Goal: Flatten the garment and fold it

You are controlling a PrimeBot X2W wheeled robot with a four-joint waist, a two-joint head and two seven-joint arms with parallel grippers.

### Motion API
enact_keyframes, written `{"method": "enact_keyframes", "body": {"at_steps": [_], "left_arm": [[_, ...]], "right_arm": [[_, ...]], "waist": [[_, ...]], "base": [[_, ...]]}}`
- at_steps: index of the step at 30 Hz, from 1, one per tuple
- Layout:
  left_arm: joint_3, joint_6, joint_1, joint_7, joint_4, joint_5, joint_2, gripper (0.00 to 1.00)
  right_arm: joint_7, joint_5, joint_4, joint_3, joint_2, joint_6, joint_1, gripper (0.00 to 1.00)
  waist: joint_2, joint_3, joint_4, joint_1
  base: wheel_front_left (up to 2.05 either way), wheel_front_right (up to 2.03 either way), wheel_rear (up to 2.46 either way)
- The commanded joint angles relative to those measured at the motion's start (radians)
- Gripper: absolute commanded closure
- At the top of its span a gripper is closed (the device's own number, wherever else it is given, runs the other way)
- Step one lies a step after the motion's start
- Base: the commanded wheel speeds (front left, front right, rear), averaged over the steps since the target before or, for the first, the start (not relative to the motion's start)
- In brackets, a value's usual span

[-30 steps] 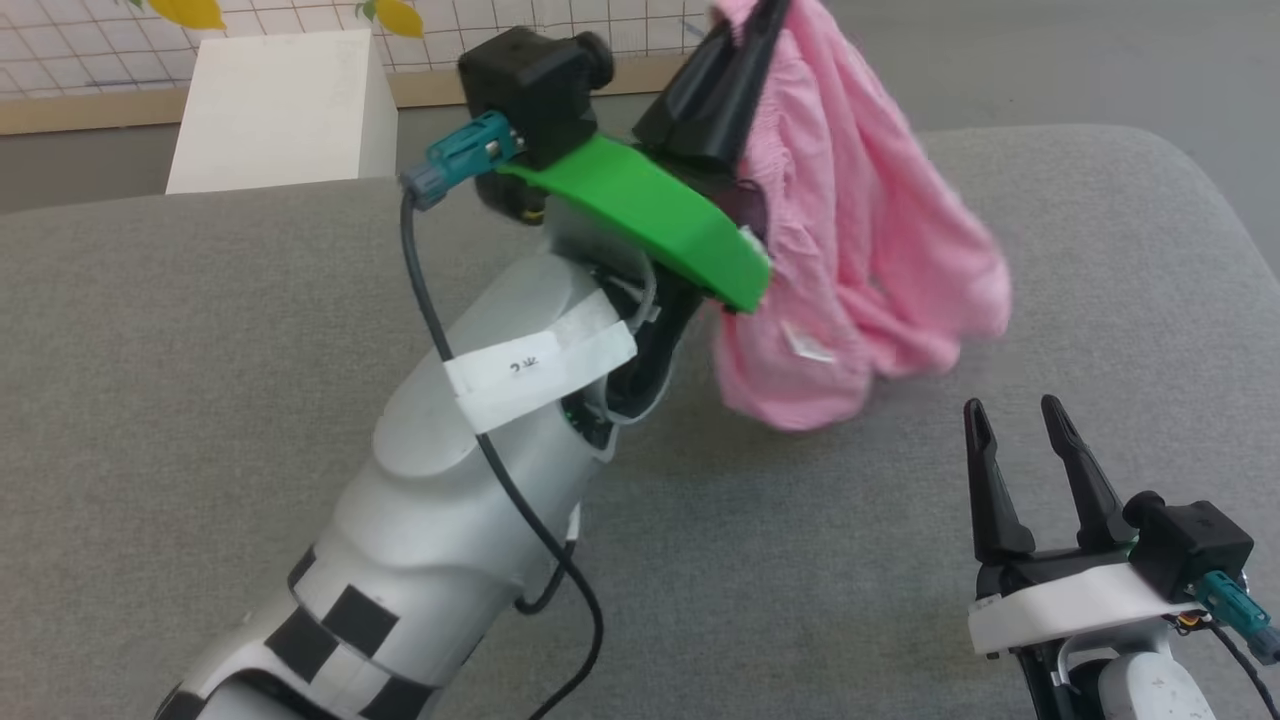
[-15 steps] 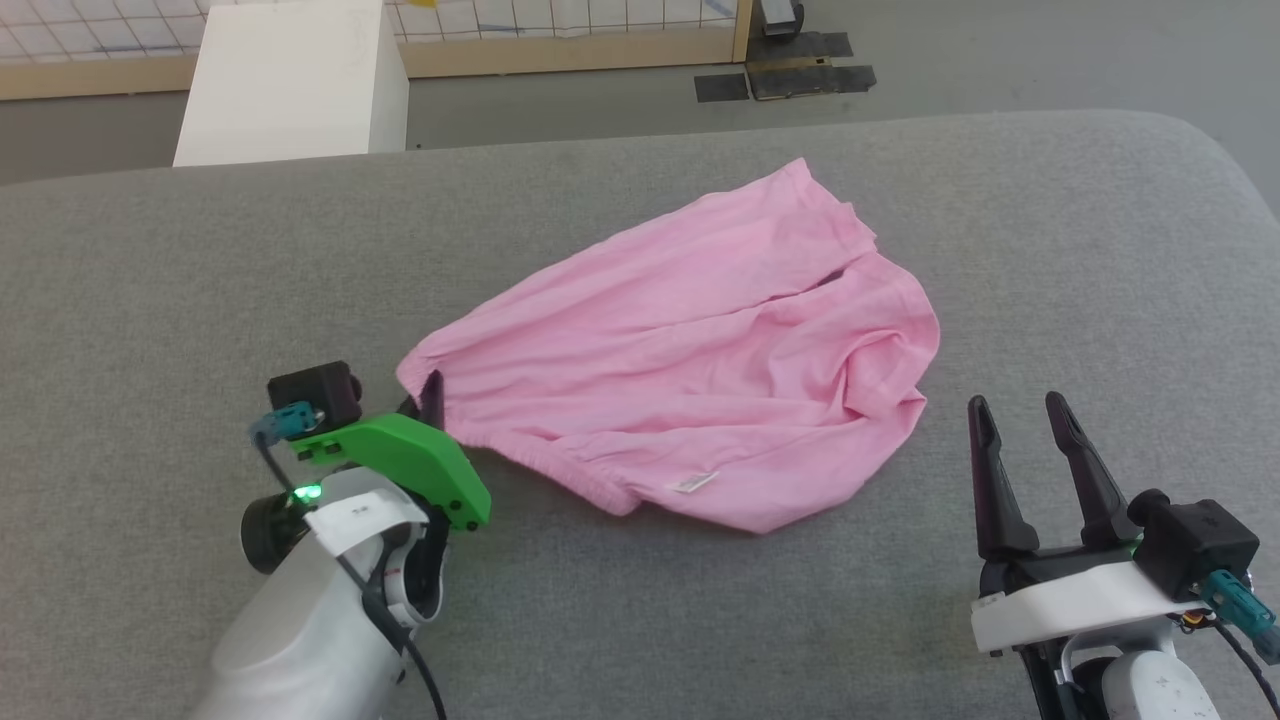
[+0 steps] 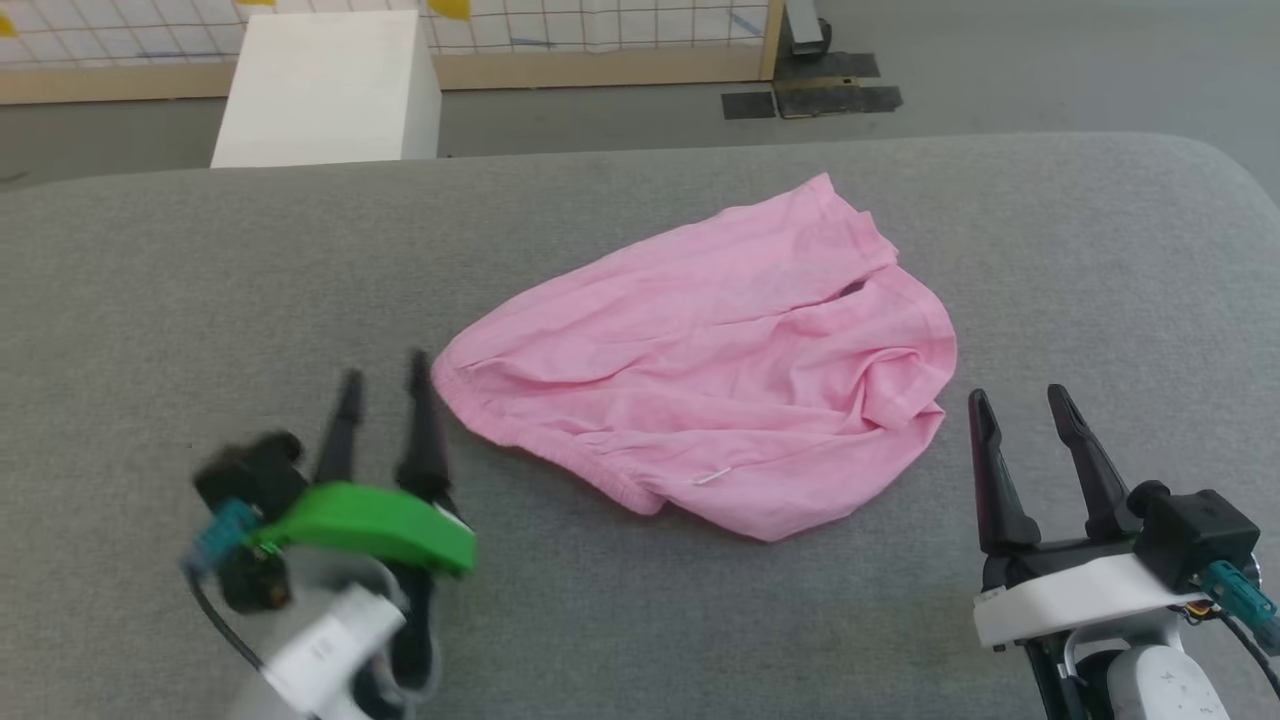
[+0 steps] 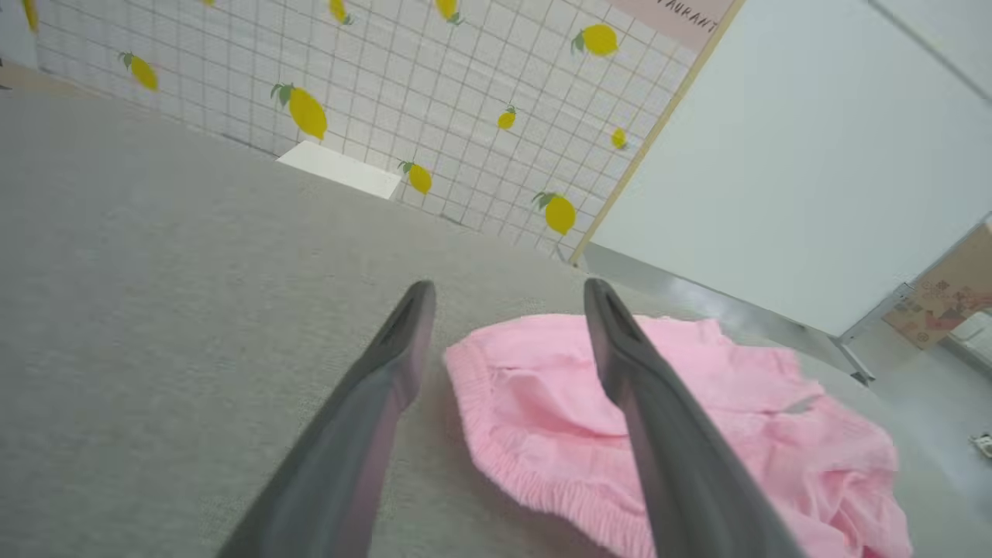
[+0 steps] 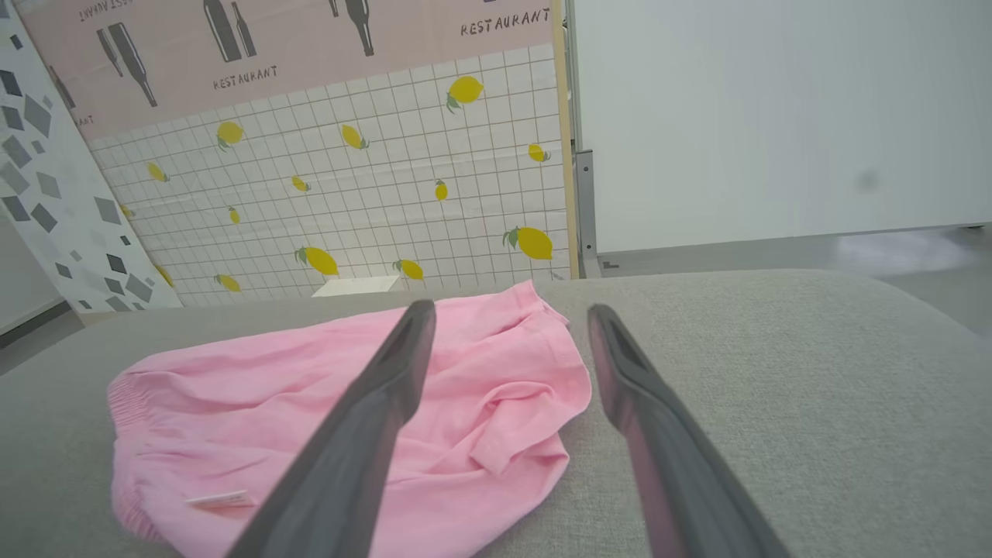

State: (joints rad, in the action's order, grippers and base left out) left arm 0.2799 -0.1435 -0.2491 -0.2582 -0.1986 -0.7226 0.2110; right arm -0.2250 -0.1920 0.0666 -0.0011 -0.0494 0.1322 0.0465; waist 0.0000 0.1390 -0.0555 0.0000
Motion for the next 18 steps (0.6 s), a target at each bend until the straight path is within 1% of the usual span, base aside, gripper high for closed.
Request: {"method": "enact_keyframes", "body": {"at_steps": [1, 4, 7, 10, 13, 15, 18], "left_arm": [[0.001, 0.023, 0.053, -0.003, 0.024, 0.043, -0.033, 0.00], [0.029, 0.085, 0.111, -0.003, 0.054, 0.121, -0.080, 0.00], [0.073, 0.123, 0.132, -0.003, 0.028, 0.162, -0.101, 0.00], [0.133, 0.159, 0.131, 0.014, -0.032, 0.169, -0.116, 0.00], [0.176, 0.177, 0.116, 0.061, -0.087, 0.161, -0.127, 0.00], [0.201, 0.177, 0.082, 0.102, -0.143, 0.153, -0.137, 0.00], [0.216, 0.177, 0.041, 0.129, -0.191, 0.143, -0.145, 0.00]], "right_arm": [[0.004, 0.006, -0.008, 0.002, -0.001, -0.002, 0.020, 0.00], [0.013, 0.008, -0.015, 0.001, -0.001, -0.002, 0.020, 0.00], [0.019, 0.008, -0.017, 0.004, -0.001, -0.002, 0.017, 0.00], [0.023, 0.008, -0.016, 0.009, -0.001, -0.002, 0.012, 0.00], [0.026, 0.006, -0.019, 0.012, -0.001, -0.002, 0.006, 0.00], [0.026, 0.003, -0.022, 0.008, -0.001, -0.002, 0.004, 0.00], [0.026, 0.000, -0.024, 0.009, -0.001, -0.002, 0.006, 0.00]], "waist": [[0.0000, -0.007, 0.013, 0.0000], [0.0000, -0.013, 0.027, 0.0000], [0.0000, -0.019, 0.033, 0.0000], [0.0000, -0.026, 0.033, 0.0000], [0.0000, -0.026, 0.029, 0.0000], [0.0000, -0.020, 0.022, 0.0000], [0.0000, -0.012, 0.009, 0.0000]], "base": [[0.00, 0.00, 0.00], [0.00, 0.00, 0.00], [0.00, 0.00, 0.00], [0.00, 0.00, 0.00], [0.00, 0.00, 0.00], [0.00, 0.00, 0.00], [0.00, 0.00, 0.00]]}}
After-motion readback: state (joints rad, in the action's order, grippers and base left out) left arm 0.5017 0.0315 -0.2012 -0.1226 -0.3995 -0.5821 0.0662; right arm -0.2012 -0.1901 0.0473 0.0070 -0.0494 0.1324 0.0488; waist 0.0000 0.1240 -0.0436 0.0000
